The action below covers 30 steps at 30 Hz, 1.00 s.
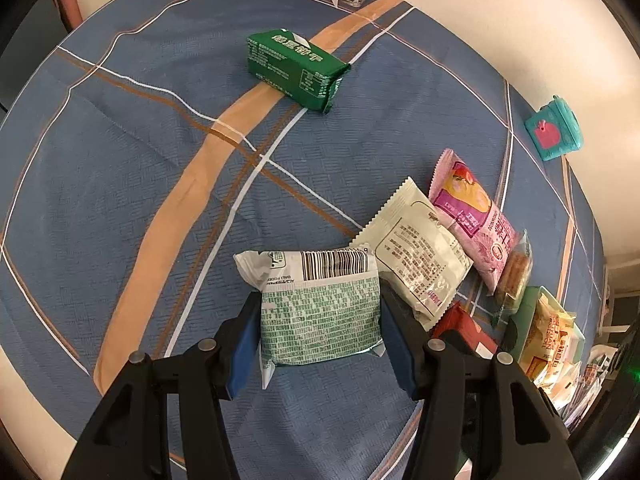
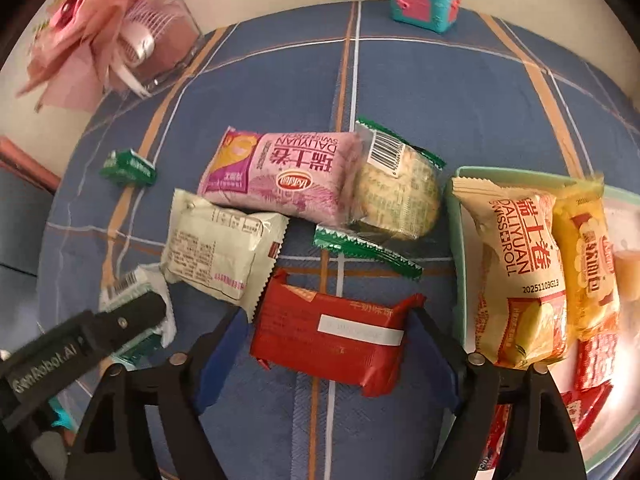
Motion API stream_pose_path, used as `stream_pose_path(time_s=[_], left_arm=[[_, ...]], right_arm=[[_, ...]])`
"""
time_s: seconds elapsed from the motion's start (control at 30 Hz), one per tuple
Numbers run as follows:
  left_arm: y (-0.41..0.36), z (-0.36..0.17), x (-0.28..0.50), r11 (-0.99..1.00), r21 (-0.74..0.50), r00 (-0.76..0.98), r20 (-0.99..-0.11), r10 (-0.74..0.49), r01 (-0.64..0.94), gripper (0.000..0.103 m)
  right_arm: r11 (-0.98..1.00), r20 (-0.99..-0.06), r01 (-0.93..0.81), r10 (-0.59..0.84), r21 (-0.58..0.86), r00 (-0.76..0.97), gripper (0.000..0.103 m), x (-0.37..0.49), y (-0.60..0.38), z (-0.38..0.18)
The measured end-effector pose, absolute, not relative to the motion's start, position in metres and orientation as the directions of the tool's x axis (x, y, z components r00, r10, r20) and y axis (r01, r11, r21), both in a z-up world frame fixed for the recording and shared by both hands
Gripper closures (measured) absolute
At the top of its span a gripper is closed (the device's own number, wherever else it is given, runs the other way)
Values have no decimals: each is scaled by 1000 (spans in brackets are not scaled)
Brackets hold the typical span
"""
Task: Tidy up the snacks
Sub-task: 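Lift the green-white pack with left tool while right tool lifts the red box, then carry both packs over the tray and lower them in, open both tools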
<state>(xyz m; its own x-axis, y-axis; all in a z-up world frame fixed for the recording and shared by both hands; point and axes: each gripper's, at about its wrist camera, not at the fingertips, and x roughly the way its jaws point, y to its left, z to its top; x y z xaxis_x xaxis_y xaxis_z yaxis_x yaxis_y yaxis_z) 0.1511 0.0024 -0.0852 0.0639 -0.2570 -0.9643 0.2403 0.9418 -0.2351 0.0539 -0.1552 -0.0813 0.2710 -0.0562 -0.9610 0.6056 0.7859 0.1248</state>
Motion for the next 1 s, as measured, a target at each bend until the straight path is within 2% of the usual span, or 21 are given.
stream_pose_path(time_s=[0.27,0.33,0.4,0.5,0.73,1.0], left_arm=[[-3,-87,150,944,-224,63,-967,-245,241,44],[-3,-86,149,946,-222,66,-968,-243,235,44],[-4,-84,149,948,-219,77,-967,-242,232,44],[-5,-79,145,949,-218,94,-965,-244,226,44],[-8,-62,138,949,-221,134,-958,-255,227,44],[-22,-32,122,936,-239,186,-938,-291,257,44]], right_arm=[[818,-963,572,-104,60,249,20,59,-143,-90],[822,-962,566,-103,62,255,24,59,-141,-87],[830,-959,556,-113,53,261,34,49,-134,-82],[837,-954,544,-117,55,277,39,46,-131,-73],[847,-940,526,-118,73,320,40,37,-133,-46],[821,-913,549,-90,159,398,40,13,-152,-11]])
